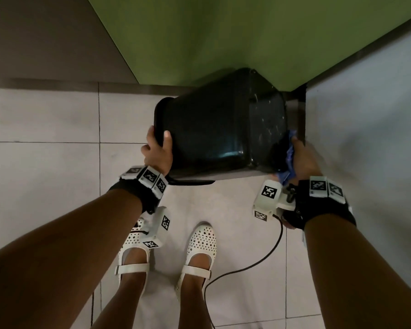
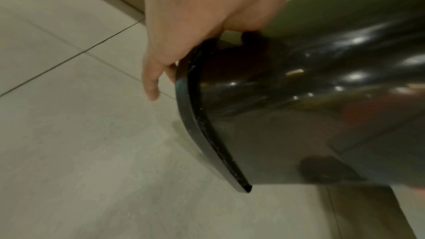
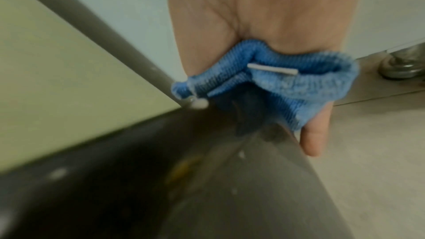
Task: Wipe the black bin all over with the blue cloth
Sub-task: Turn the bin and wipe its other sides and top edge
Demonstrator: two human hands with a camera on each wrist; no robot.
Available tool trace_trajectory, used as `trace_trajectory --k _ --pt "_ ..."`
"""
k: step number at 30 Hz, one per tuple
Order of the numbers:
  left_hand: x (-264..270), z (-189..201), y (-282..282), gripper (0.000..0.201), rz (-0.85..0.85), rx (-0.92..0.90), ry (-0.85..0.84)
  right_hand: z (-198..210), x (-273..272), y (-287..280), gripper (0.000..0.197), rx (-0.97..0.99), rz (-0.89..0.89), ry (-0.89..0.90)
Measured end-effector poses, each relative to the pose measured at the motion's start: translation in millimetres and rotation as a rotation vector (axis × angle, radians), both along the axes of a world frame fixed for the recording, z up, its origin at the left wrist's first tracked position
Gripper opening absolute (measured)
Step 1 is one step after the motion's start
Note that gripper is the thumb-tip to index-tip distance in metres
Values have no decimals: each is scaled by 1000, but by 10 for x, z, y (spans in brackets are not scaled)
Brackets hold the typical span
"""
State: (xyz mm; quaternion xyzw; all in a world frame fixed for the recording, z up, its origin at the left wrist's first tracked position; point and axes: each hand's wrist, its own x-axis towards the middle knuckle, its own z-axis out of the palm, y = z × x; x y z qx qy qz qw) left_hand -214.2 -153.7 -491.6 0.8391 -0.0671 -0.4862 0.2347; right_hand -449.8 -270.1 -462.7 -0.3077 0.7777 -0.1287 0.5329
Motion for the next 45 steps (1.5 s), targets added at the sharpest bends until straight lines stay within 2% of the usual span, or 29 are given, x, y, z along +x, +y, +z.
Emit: trace_trajectory --k 3,5,7,11,12,14,15,16,18,21,22,24,25,29,31,34,37,39,41,45 --pt "-81 105 1 54 -230 -115 -37 -2 27 87 28 42 -19 -59" --pt "-155 152 -47 51 -275 -211 -9 -11 75 145 26 33 2 -78" --pt "-224 180 -91 53 -258 -287 32 -2 152 210 24 12 0 -100" --pt "-245 172 -120 56 -143 -317 113 29 191 336 24 -54 12 -58" --pt "-233 143 -109 63 -103 -288 163 30 175 362 24 -77 41 -26" --pt "-216 28 -46 97 5 -228 267 29 165 422 27 -117 102 24" --pt "-219 -33 3 106 36 -232 309 32 175 458 29 -123 112 33" --pt "-233 -104 57 104 44 -236 341 26 180 492 32 -126 110 36" --pt "-250 -130 143 83 57 -245 399 29 184 548 33 -148 123 56" --pt "-253 -333 314 90 146 -164 476 27 201 611 31 -193 183 64" --pt "-253 -400 360 86 166 -147 485 30 213 630 29 -199 191 68" --pt "-271 -190 321 54 179 -185 496 28 233 654 25 -212 200 73" --pt "-281 5 268 46 182 -201 496 27 241 660 23 -216 204 81" --pt "-253 380 190 48 143 -286 555 100 280 650 23 -224 232 102" --pt "-241 470 144 40 72 -320 508 214 338 628 29 -253 297 213" --pt "-210 371 126 47 20 -365 465 417 526 580 39 -419 393 370" --pt "-174 298 158 50 -56 -412 435 498 819 535 46 -629 629 354" --pt "-158 293 172 50 -80 -418 423 438 995 514 46 -708 784 304" --pt "-147 289 178 51 -91 -420 414 317 1143 488 46 -795 863 273" --pt "-143 231 206 55 -83 -419 396 97 1309 418 50 -866 1015 340"
